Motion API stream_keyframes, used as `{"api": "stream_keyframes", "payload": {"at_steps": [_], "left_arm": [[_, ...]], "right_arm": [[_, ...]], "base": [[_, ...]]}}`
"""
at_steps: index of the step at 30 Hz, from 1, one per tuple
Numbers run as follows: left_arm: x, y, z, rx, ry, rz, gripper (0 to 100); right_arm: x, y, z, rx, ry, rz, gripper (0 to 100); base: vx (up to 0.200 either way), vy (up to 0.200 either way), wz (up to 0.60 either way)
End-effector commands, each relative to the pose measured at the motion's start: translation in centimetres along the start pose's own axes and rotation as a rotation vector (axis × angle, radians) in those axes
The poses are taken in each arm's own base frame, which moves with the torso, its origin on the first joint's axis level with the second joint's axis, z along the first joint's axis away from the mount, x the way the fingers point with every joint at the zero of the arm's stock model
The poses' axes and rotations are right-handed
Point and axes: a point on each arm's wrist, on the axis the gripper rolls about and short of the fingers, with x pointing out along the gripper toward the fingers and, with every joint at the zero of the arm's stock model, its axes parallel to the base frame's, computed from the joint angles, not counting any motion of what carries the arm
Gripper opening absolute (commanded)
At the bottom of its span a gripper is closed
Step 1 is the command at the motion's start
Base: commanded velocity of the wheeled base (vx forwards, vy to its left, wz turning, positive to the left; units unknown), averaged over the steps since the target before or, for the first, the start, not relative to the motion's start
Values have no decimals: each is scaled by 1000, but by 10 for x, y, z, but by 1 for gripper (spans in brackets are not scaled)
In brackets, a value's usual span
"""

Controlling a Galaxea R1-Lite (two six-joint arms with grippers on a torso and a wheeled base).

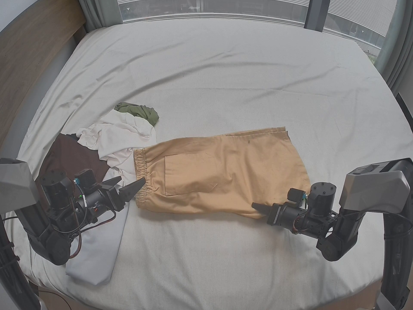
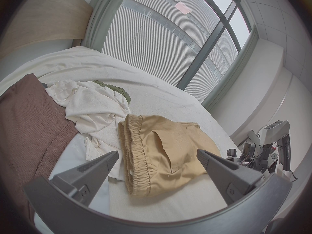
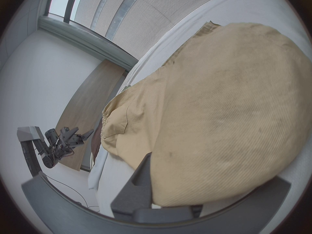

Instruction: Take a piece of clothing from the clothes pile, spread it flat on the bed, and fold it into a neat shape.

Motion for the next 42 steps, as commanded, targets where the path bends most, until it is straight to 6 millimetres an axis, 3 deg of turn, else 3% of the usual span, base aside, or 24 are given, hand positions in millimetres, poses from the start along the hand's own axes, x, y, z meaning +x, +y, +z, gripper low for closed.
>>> {"api": "stream_keyframes", "payload": {"at_steps": [1, 20, 33, 42], "left_arm": [[-1, 0, 1, 0, -2, 0, 100], [0, 0, -3, -4, 11, 1, 100], [-1, 0, -4, -7, 18, 3, 100], [-1, -1, -5, -8, 20, 4, 100]], "right_arm": [[-11, 5, -3, -20, 20, -12, 0], [-65, 11, -33, -58, 152, -138, 0], [-87, 11, -51, -39, 243, -195, 0], [-91, 13, -56, -50, 258, -199, 0]], "base": [[0, 0, 0], [0, 0, 0], [0, 0, 0], [0, 0, 0]]}}
